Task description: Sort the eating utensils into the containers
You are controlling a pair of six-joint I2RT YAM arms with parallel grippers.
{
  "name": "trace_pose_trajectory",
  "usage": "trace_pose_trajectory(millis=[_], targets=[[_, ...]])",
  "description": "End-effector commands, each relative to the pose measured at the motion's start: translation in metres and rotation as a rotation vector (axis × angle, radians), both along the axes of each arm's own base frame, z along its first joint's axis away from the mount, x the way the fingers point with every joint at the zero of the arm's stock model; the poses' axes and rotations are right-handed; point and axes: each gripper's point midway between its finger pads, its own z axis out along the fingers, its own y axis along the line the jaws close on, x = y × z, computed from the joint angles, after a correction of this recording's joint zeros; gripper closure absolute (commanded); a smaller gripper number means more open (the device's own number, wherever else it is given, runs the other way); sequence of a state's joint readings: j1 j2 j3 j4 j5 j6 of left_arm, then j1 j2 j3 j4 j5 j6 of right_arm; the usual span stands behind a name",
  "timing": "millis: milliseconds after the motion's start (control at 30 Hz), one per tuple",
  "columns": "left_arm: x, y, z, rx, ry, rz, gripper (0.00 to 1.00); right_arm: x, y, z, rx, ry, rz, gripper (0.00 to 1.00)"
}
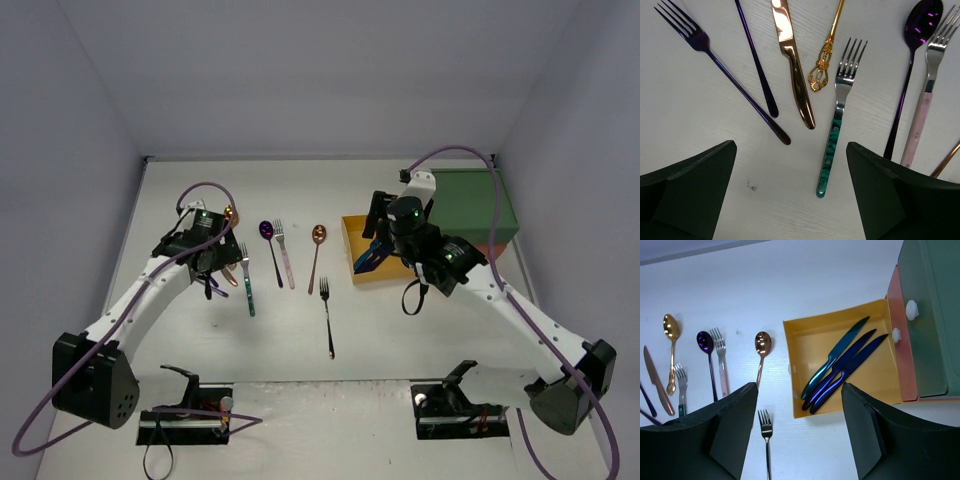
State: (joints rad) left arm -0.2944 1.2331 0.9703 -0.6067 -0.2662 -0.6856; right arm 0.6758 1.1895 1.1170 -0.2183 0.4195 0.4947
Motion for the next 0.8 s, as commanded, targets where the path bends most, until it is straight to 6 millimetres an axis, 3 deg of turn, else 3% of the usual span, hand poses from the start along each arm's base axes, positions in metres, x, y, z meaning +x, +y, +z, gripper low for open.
trace_pose_trajectory(millis=[0,433,767], targets=[[0.034,-0.005,0.009,-0.097,-0.074,0.136,0.15,-0.016,0.003,0.002,-0.034,-0.021,0.127,0.35],[0.070,0.012,-0.043,-0.168,0.011,0.284,0.49,-0.040,0.002,-0.031,-0.063,0.034,0.242,0.36],[0.088,0.009,-0.072,-0.171,0.080,0.295,0.56,-0.046,-0.003,-0.036,-0.074,0.035,0.249,0.36]])
